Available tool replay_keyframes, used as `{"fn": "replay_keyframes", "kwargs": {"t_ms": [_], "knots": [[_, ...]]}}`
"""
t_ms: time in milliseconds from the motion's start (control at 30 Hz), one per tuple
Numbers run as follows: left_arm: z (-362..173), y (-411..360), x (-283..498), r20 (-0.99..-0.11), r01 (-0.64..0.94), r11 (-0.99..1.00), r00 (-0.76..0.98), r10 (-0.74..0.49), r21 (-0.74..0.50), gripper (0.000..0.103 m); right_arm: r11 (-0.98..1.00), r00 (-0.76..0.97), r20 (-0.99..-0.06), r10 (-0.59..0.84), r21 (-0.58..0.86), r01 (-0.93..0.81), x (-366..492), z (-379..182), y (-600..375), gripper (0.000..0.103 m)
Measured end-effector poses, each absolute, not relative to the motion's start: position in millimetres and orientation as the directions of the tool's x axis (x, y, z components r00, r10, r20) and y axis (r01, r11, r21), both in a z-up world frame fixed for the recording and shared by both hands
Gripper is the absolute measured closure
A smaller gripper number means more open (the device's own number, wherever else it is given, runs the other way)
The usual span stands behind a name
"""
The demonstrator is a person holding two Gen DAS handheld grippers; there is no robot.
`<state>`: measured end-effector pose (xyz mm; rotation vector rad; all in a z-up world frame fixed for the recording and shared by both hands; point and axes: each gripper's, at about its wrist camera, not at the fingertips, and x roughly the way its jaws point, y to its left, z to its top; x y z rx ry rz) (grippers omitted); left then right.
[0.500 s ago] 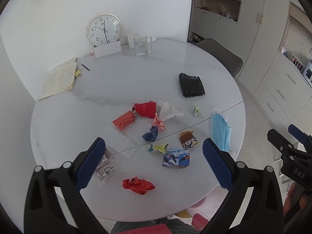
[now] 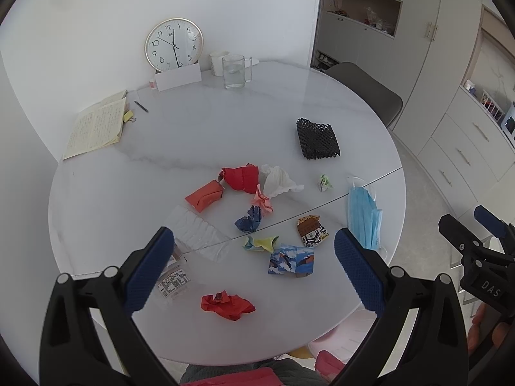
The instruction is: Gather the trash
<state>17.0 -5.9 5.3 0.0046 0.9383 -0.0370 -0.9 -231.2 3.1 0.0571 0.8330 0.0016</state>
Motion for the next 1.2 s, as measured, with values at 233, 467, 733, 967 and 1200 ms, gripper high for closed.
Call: {"fn": "replay_keyframes", "kwargs": {"t_ms": [233, 467, 733, 967, 1200], "knots": [[1.7, -3.3, 16.6, -0.809, 0.033, 0.999, 0.587, -0.029, -0.013, 0.008, 0.999, 0.668, -0.744, 0.024, 0.047, 0.016, -0.6, 3.2, -227.6, 0.002], [0.2, -2.6, 15.8, -0.808, 0.033, 0.999, 0.588, -0.029, -0.012, 0.008, 0.999, 0.666, -0.745, 0.022, 0.043, 0.015, -0.4, 1.7, -225.7, 0.002], [-2.8, -3.3, 13.1, -0.807, 0.036, 0.999, 0.590, -0.029, -0.010, 0.008, 0.999, 0.663, -0.748, 0.023, 0.043, 0.014, -1.7, 0.9, -226.7, 0.002], [-2.8, -3.0, 12.0, -0.809, 0.034, 0.999, 0.587, -0.028, -0.010, 0.008, 0.999, 0.662, -0.750, 0.022, 0.042, 0.014, -2.1, 0.9, -226.4, 0.002], [-2.6, -2.9, 11.9, -0.809, 0.035, 0.999, 0.587, -0.029, -0.010, 0.008, 0.999, 0.661, -0.750, 0.022, 0.041, 0.014, -3.2, 0.8, -226.4, 0.002]]}}
